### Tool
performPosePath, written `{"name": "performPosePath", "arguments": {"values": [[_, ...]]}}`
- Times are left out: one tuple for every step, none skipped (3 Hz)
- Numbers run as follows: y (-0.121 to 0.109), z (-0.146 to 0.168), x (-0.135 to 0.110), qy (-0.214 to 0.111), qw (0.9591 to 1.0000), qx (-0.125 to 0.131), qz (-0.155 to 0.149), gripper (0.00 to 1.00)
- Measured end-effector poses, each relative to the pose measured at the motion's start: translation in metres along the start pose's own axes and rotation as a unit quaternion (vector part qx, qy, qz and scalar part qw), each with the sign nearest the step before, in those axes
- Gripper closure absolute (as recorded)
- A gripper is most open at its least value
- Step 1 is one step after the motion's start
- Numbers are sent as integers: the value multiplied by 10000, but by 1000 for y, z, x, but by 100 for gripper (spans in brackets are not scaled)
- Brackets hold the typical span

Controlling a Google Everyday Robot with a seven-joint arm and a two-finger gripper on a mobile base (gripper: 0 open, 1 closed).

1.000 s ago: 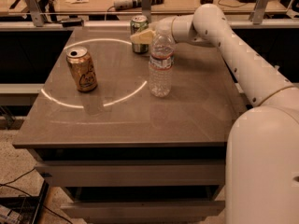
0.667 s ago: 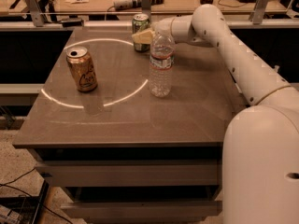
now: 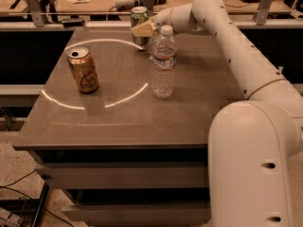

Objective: Pick green can

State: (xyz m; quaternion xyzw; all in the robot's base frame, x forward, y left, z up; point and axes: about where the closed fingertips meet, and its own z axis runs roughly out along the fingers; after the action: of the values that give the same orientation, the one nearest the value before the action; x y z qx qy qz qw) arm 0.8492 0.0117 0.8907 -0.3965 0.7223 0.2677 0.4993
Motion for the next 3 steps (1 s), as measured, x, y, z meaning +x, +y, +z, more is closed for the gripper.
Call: {"name": "performPosePath", "arguments": {"values": [[-6, -14, -35, -159, 9998, 69, -132, 100], [-10, -33, -69, -297, 9993, 120, -198, 100], [-3, -59, -106, -429, 9988, 49, -220, 100]]}}
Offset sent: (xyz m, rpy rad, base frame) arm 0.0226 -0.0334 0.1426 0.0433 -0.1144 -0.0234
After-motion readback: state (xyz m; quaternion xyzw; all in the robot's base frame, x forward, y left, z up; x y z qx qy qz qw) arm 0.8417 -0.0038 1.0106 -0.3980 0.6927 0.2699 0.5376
